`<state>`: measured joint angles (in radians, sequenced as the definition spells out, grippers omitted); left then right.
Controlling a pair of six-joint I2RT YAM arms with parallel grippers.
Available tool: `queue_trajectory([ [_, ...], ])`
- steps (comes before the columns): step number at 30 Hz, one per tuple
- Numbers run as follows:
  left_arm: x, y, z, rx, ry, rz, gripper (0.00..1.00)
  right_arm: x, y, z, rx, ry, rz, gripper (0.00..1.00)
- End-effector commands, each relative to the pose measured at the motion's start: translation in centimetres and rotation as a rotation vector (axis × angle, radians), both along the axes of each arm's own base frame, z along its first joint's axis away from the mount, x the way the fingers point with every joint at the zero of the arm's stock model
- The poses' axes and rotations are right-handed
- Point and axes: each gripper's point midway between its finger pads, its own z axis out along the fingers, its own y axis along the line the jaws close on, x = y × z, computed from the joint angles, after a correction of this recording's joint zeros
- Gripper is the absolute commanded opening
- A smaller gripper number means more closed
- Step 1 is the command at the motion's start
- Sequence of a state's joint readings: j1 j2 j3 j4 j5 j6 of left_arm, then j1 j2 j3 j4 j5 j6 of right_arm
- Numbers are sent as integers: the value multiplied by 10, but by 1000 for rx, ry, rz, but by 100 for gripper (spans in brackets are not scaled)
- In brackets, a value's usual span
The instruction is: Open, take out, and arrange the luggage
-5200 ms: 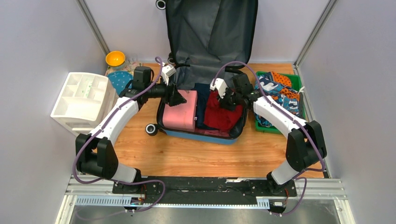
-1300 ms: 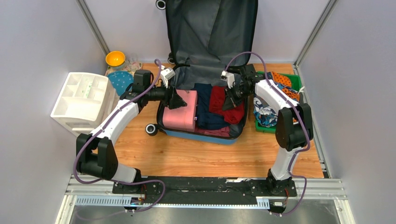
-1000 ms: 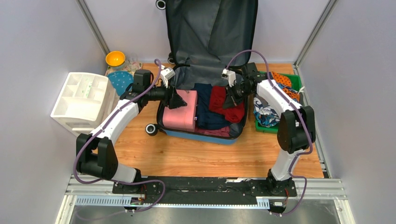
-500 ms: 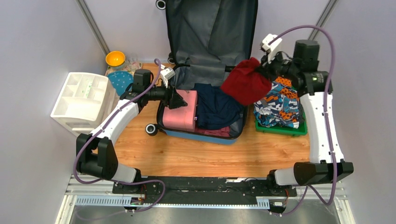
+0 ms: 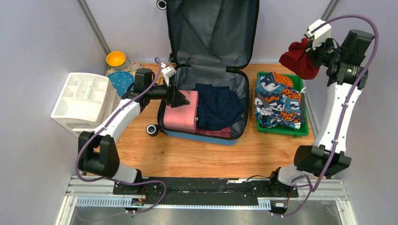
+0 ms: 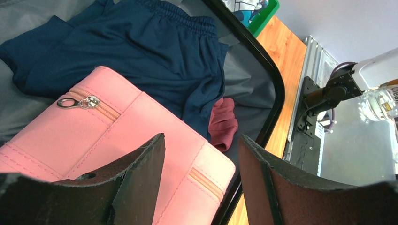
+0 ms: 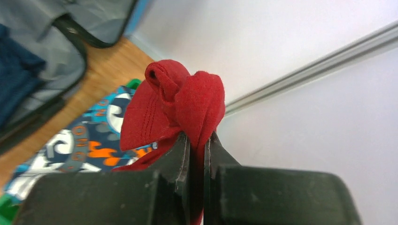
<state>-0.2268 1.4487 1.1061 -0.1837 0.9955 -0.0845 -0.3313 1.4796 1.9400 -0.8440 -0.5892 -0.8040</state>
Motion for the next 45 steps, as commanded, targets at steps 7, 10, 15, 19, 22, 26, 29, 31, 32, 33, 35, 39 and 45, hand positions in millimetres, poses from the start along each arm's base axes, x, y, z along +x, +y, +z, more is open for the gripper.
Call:
queue_trajectory([
  [7,13,-1,14,-3,-28,0,67,96,-51,13,-283,-229,164,0],
  [10,14,0,11,9,-14,1,67,105,-46,-15,-373,-214,264,0],
  [15,12,1,8,16,-5,9,67,75,-19,-102,-387,-38,396,0],
  [19,11,1,6,19,-4,5,67,14,8,-168,-383,100,488,0],
  [22,12,1,7,17,1,2,67,-39,22,-242,-444,245,602,0],
  [26,13,-1,8,10,12,-5,67,-84,30,-310,-494,361,687,9],
  [29,14,-1,10,8,10,-9,67,-95,36,-328,-462,404,686,51],
  [31,15,-2,11,8,7,-9,67,-95,37,-330,-447,435,670,63],
  [32,16,-2,13,8,4,-9,68,-96,38,-328,-424,452,660,67],
  [33,16,-1,14,16,-4,-6,68,-93,39,-320,-396,456,640,69],
  [35,17,1,18,27,-25,-3,68,-82,41,-284,-304,452,573,81],
  [39,17,5,20,53,-51,20,68,-68,64,-206,-124,392,501,89],
  [45,14,6,14,54,-48,27,68,-70,165,-164,-48,302,609,90],
])
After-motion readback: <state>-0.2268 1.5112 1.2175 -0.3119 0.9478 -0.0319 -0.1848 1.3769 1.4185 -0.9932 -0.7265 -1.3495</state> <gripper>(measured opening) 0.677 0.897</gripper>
